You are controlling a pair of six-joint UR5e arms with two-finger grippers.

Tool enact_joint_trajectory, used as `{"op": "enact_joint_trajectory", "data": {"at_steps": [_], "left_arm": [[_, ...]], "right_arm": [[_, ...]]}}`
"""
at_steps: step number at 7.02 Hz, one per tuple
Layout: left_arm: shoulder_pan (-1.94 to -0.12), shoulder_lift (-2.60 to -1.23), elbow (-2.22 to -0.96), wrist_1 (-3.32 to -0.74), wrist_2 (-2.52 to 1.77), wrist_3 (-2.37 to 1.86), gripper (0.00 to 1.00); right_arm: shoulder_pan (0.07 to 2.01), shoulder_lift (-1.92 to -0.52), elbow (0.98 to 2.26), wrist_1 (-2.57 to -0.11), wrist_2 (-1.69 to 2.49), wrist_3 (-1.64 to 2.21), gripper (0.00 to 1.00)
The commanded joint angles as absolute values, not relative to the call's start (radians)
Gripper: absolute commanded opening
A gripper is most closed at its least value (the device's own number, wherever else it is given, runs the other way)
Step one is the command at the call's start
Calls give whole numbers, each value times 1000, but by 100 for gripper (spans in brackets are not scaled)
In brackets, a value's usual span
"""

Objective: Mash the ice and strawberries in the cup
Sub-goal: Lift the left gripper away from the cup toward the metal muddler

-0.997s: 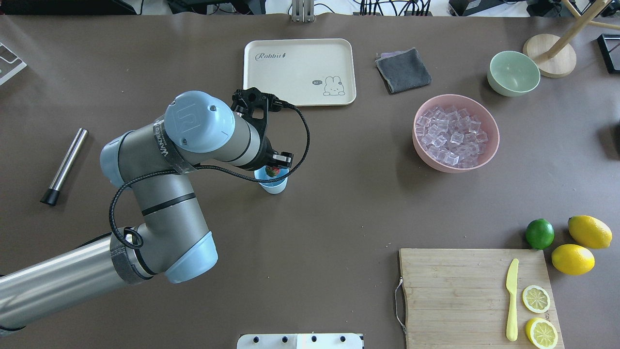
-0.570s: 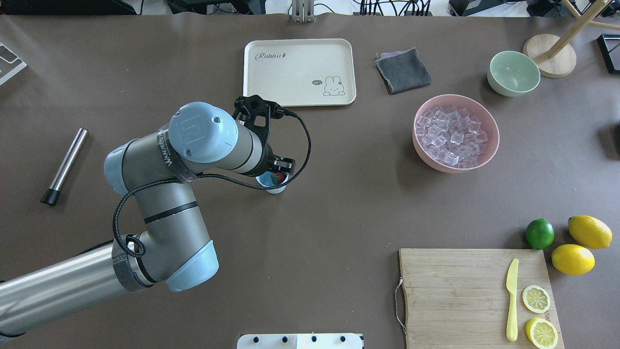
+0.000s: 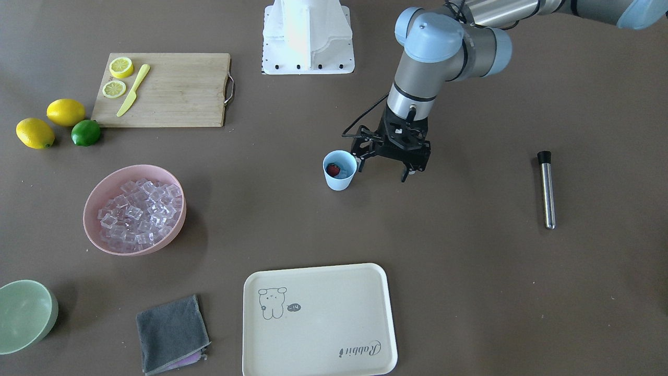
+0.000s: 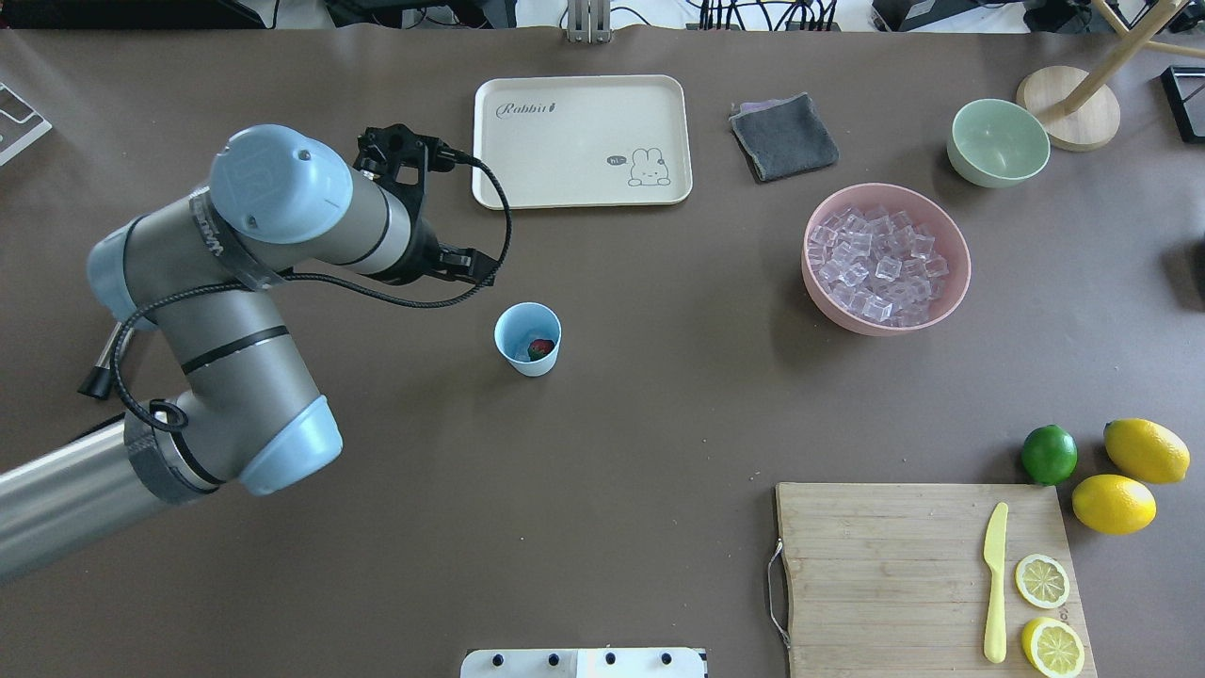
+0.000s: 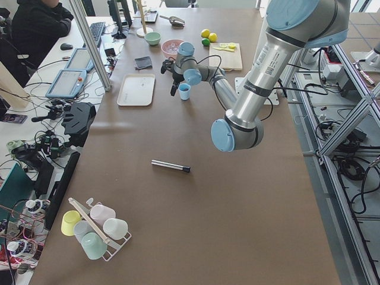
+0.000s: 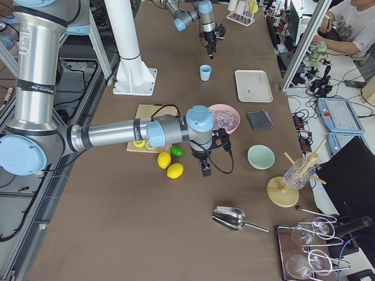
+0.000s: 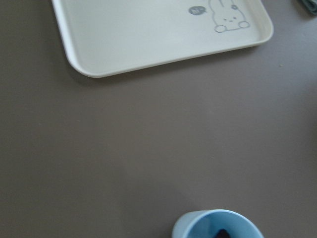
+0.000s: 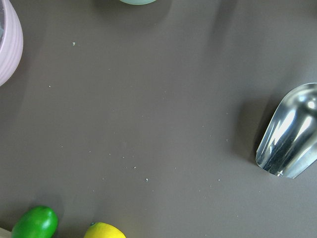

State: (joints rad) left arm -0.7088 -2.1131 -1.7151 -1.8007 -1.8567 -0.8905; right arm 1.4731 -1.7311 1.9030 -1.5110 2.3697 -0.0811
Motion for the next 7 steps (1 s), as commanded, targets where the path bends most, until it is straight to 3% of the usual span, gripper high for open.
{"op": "enact_joint_trajectory", "data": {"at_steps": [1, 4, 7], "left_arm": [[-970, -2075, -1553, -1798, -2021, -633, 98], [-1216, -2072, -1312, -1804, -2109, -434, 98], [-1212, -1990, -1302, -1845, -2164, -426, 98]], "right_arm": [[1503, -1758, 1908, -1509, 2368, -95, 99], [1548, -1741, 1879, -1523, 2355, -170, 99], [1584, -1781, 1864, -1513, 2293, -109, 99]]}}
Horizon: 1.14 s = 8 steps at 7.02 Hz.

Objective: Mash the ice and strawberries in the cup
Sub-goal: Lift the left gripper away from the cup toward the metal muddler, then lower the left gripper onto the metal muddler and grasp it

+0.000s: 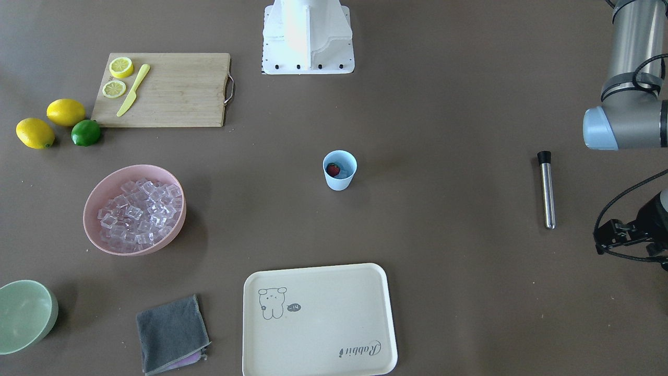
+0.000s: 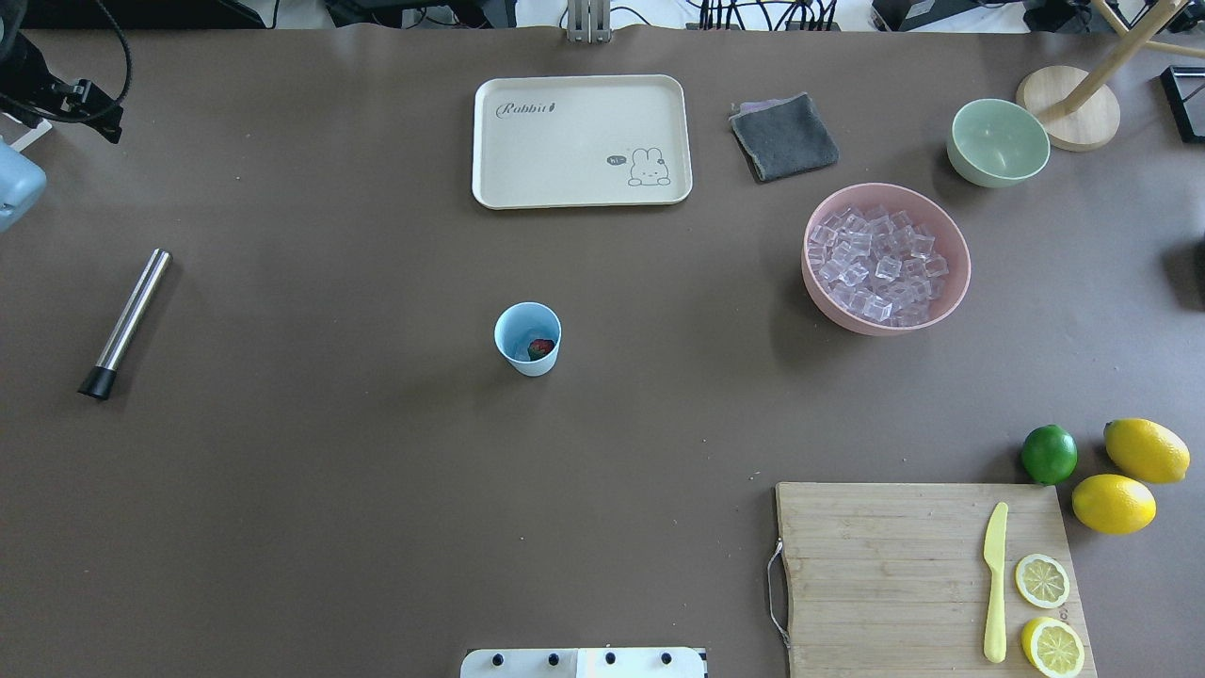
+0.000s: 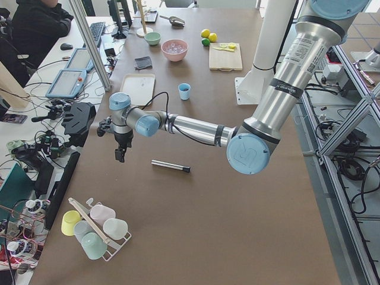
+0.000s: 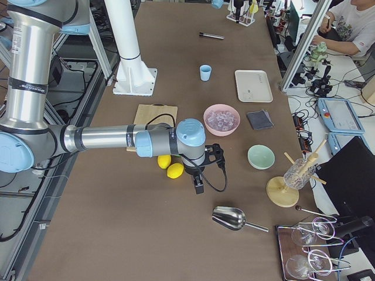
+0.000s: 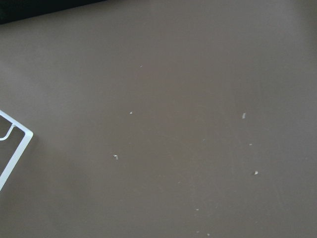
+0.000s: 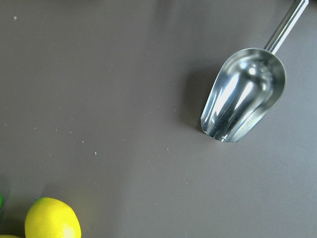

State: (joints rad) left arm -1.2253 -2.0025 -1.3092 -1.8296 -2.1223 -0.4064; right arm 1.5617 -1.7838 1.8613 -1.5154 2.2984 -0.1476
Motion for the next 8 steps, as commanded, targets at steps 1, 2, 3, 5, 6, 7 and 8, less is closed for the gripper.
{"op": "enact_joint_trajectory", "data": {"at_steps": [1, 2, 3, 5, 6, 7, 8], "left_arm": [[-1156, -1988, -1299, -1851, -2171, -428, 98], [-1111, -1988, -1269, -1914, -2171, -442, 98], [-1083, -1953, -1269, -1971, -2172, -498, 98], [-1062, -1888, -1263, -2052, -2172, -517, 98], [-1062, -1867, -1279, -2057, -2174, -529, 98], [-1060, -1830, -1325, -2054, -2190, -561, 97], [-1060, -1833, -1327, -2054, -2200, -564, 95]], "right_arm": [[1586, -1751, 1849, -1513, 2272, -112, 99], [1586, -1709, 1807, -1513, 2254, -113, 99], [1586, -1682, 1787, -1514, 2253, -114, 99], [1586, -1661, 1755, -1513, 2258, -114, 99], [1586, -1652, 1755, -1513, 2255, -118, 99], [1586, -1652, 1787, -1513, 2270, -114, 99], [1586, -1651, 1790, -1516, 2267, -109, 99]]}}
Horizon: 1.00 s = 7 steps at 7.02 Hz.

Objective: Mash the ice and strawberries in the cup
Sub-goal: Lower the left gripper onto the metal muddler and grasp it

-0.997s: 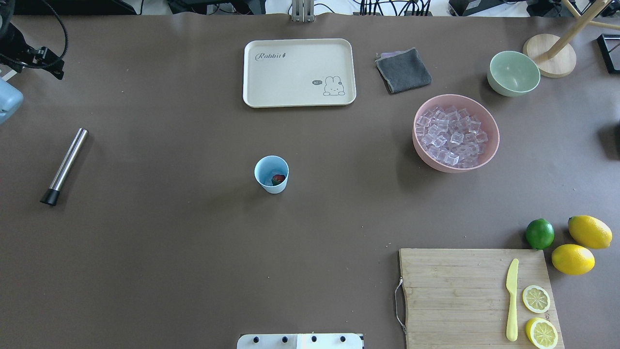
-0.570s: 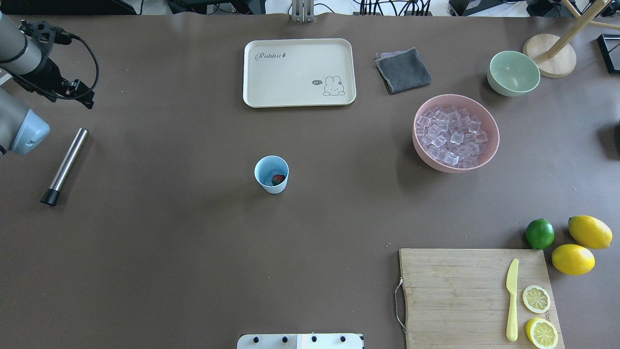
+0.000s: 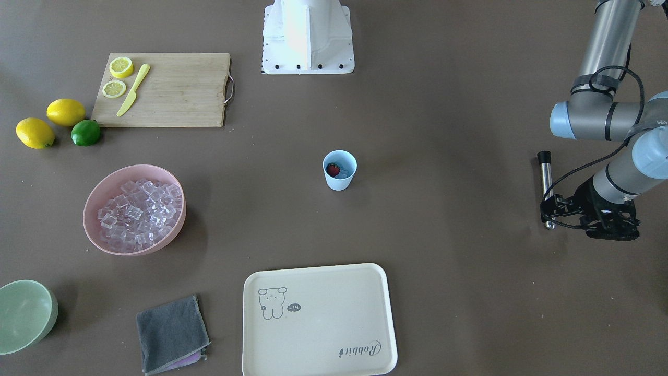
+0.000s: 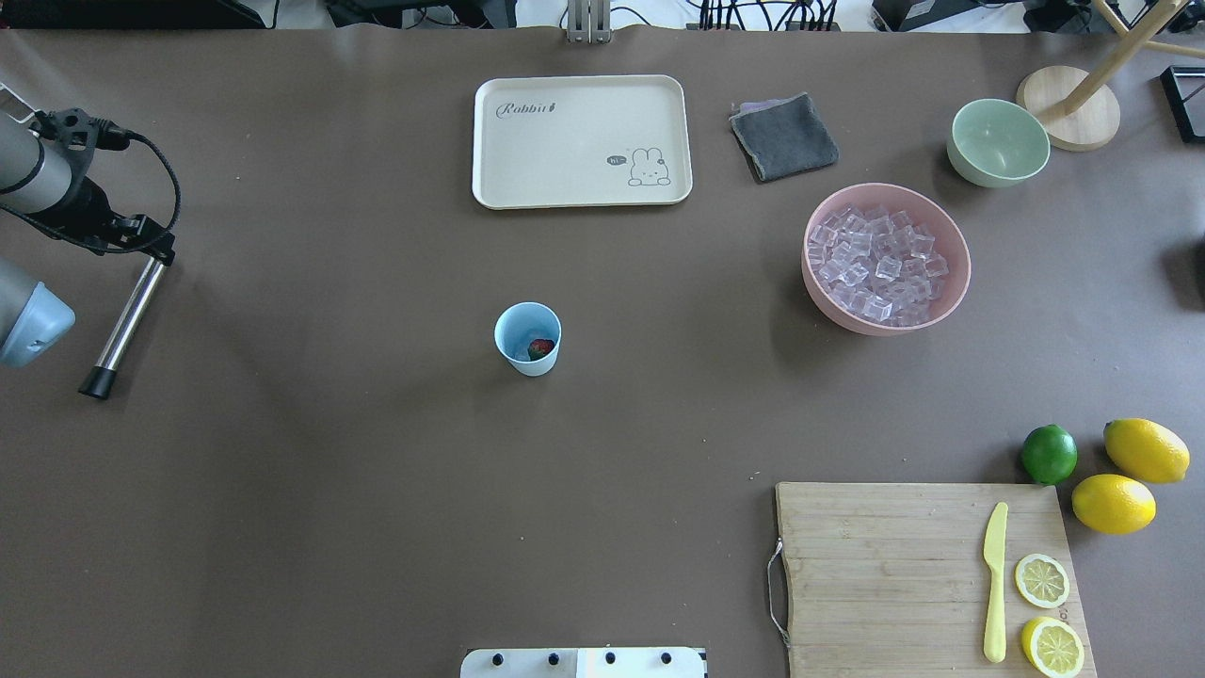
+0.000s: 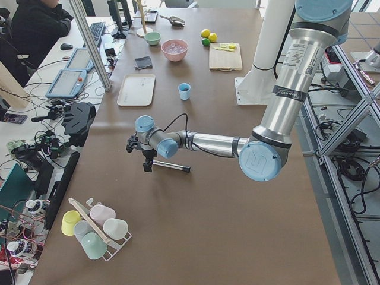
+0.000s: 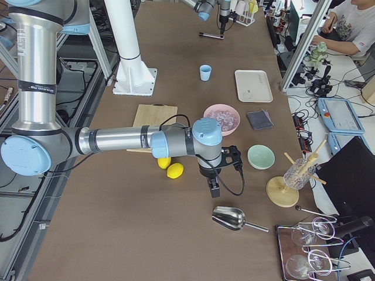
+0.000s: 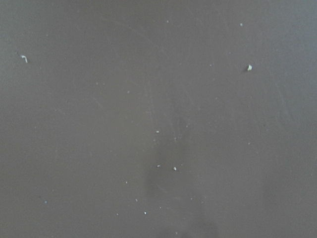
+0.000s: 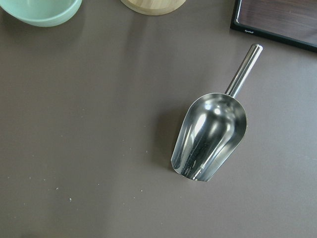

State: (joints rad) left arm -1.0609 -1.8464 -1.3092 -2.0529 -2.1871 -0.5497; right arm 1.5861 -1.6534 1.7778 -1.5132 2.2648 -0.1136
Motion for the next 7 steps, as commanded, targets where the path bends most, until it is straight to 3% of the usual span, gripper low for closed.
{"op": "enact_joint_trajectory", "data": {"at_steps": [1, 4, 5, 6, 7], "left_arm": [[-1060, -1826, -1341, -2054, -2201, -569, 85], [-1023, -1839, -1344, -2051, -2206, -601, 66], [-1006, -1841, -1336, -2051, -2215, -601, 67], [-1006, -1835, -1347, -2049, -2226, -598, 49], [-1006, -1842, -1338, -2042, -2238, -594, 49]], "right_arm": [[1586, -1652, 1792, -1514, 2273, -112, 99], [1603, -1672, 1795, -1511, 2322, -120, 99], [1605, -1678, 1798, -1511, 2325, -118, 99], [1608, -1681, 1793, -1511, 2326, -118, 99], [1608, -1671, 1773, -1511, 2321, -117, 99]]}}
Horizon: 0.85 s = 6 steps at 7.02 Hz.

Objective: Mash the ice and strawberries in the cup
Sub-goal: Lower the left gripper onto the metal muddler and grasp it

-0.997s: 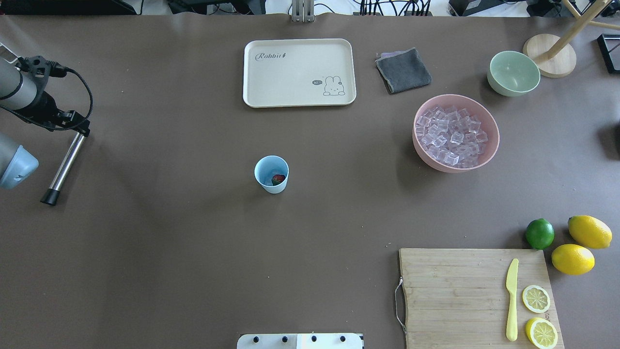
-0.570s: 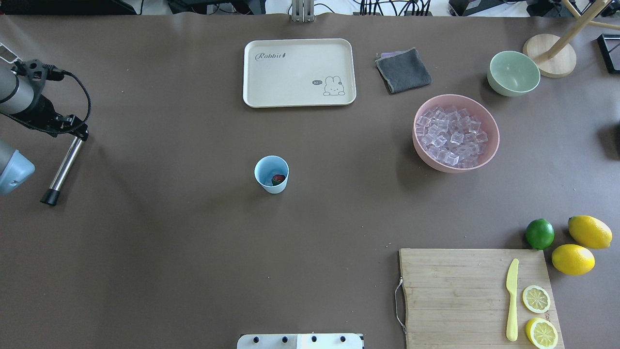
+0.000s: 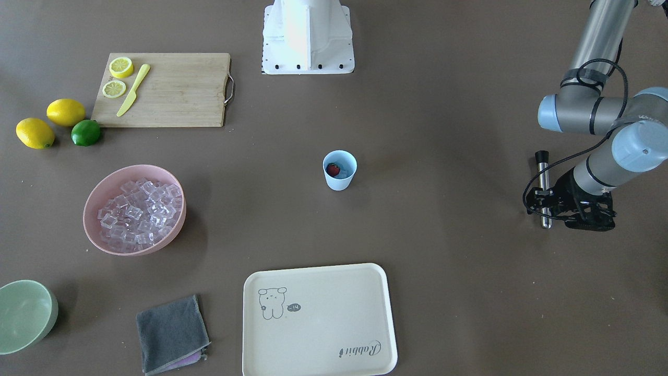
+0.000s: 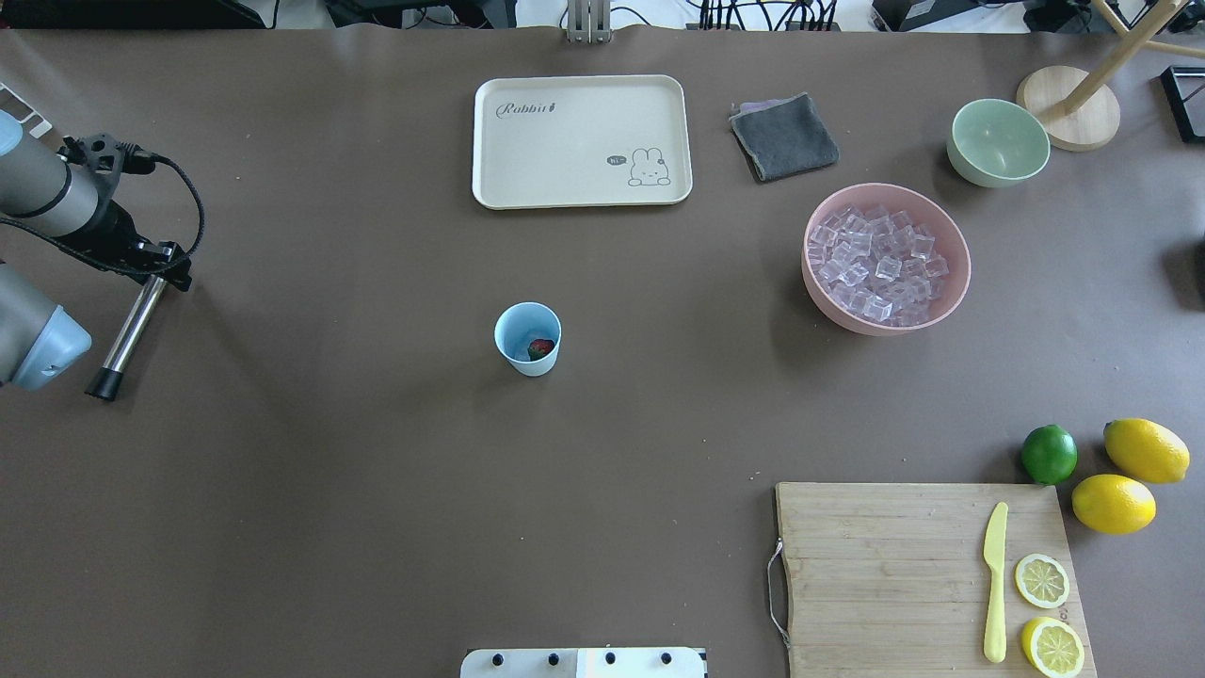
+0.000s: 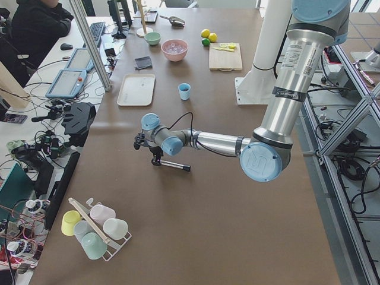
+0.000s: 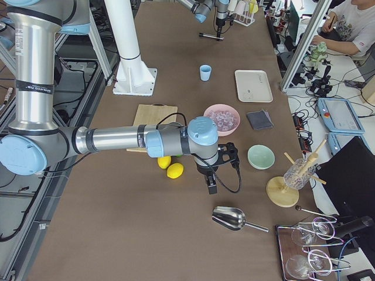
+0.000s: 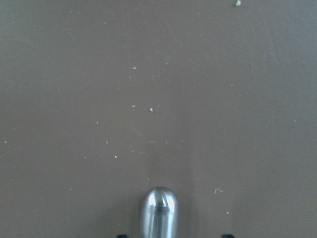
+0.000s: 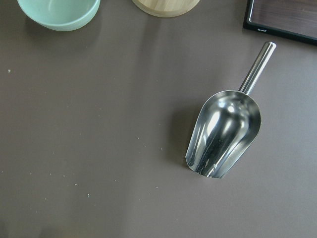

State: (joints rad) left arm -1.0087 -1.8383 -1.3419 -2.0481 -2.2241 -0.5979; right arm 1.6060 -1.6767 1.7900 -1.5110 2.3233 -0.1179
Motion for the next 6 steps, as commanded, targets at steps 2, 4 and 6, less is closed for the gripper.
{"op": "enact_joint_trajectory", "data": {"at_steps": [2, 4, 6], "left_arm": [[-1005, -1842, -1338, -2043, -2241, -591, 26], [-1005, -1842, -1359, -2045, -2246, -592, 0], [-1076, -1864, -1399, -2045, -2243, -594, 0]], "right_arm": [[1608, -1677, 1773, -1511, 2322, -112, 99], [1611, -1678, 1776, -1511, 2322, -109, 99], [1614, -1678, 1779, -1511, 2324, -107, 99]]}}
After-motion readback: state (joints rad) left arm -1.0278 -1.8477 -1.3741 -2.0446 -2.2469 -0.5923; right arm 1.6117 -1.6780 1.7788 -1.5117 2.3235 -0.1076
